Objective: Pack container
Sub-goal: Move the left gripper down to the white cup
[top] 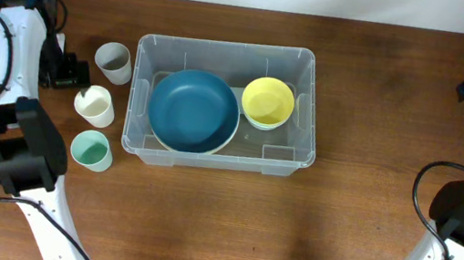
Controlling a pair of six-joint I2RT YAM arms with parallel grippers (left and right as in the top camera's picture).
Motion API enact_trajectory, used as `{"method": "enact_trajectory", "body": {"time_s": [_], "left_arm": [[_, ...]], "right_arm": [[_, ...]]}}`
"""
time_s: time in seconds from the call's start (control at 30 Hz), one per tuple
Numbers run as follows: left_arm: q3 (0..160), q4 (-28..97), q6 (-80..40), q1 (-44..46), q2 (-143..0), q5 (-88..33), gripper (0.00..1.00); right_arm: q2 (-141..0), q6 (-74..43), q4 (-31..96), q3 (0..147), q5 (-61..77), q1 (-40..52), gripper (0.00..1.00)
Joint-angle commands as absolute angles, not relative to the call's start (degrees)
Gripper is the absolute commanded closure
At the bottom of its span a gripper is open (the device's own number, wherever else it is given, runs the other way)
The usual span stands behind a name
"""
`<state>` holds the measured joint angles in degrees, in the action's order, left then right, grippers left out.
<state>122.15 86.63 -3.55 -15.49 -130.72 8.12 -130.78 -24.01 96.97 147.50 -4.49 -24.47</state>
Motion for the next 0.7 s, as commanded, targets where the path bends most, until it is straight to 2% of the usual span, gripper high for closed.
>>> {"method": "enact_trajectory", "body": {"time_s": [0.0,0.53,0.6,0.67], "left_arm": [[119.0,86.0,-4.3,-14.0,-129.7,7.2,0.02],[115.3,81.4,-3.6,-13.6,-129.7,6.2,0.02],[115.0,81.1,-4.0,-13.6,-129.7,6.3,0.08],[115.0,80.9,-5.3,-13.6,-129.7,6.3,0.27]], "right_arm": [[-130.6,-24.5,97.1,147.2,-4.6,-24.7,0.01],[-130.6,-24.5,97.1,147.2,-4.6,-24.7,0.01],[-130.6,-24.5,97.1,147.2,-4.6,-24.7,0.01],[-130.6,-24.5,97.1,147.2,-4.6,-24.7,0.01]]}}
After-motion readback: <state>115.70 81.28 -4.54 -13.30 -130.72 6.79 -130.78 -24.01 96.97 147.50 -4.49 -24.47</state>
